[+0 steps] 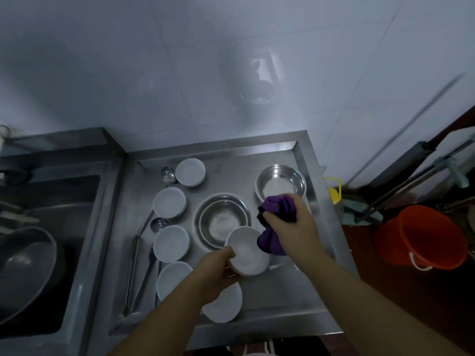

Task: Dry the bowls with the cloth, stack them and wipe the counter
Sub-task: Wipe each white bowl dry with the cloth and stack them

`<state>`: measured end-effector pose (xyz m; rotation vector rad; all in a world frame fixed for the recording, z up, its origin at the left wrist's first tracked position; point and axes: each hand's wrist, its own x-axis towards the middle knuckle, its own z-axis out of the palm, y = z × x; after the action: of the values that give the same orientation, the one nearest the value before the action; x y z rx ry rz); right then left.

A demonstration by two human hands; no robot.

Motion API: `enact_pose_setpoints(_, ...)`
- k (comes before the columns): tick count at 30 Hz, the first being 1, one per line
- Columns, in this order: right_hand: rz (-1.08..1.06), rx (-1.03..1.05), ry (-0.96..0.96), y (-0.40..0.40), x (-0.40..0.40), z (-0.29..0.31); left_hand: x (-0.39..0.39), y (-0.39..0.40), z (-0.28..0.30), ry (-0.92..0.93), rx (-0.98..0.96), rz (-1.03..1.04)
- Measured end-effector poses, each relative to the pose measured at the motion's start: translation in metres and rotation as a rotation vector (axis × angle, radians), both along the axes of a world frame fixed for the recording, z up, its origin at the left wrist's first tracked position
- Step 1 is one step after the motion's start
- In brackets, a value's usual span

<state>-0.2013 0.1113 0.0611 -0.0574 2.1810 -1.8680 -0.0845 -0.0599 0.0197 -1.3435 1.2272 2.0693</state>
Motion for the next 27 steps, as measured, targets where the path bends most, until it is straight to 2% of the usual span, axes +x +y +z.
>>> enact_pose_setpoints(5,0.121,-0.128,0.146,-0.061,0.034,0.033,0.01,-0.036,0.043,0.179,0.134,0.053)
enact_pose_setpoints(7,0.187,-0.115,0.212,-0.081,0.047,0.041,0.016,-0.053,0.056,0.255,0.148,0.051)
enact_pose_setpoints(13,0.3,0.314,0.593,-0.119,0.072,0.065,0.038,-0.1,0.087,0.513,0.249,0.04)
enact_pose_setpoints(18,0.469,0.329,0.569,-0.14,0.097,0.092,0.055,-0.127,0.105,0.611,0.333,-0.016)
enact_pose_setpoints(22,0.432,0.371,0.663,-0.156,0.116,0.105,0.072,-0.144,0.105,0.625,0.463,-0.011)
enact_pose_setpoints(25,0.388,0.378,0.69,-0.16,0.124,0.111,0.078,-0.152,0.107,0.621,0.433,-0.031)
enact_pose_setpoints(27,0.455,0.385,0.682,-0.158,0.127,0.114,0.081,-0.155,0.11,0.626,0.406,-0.064)
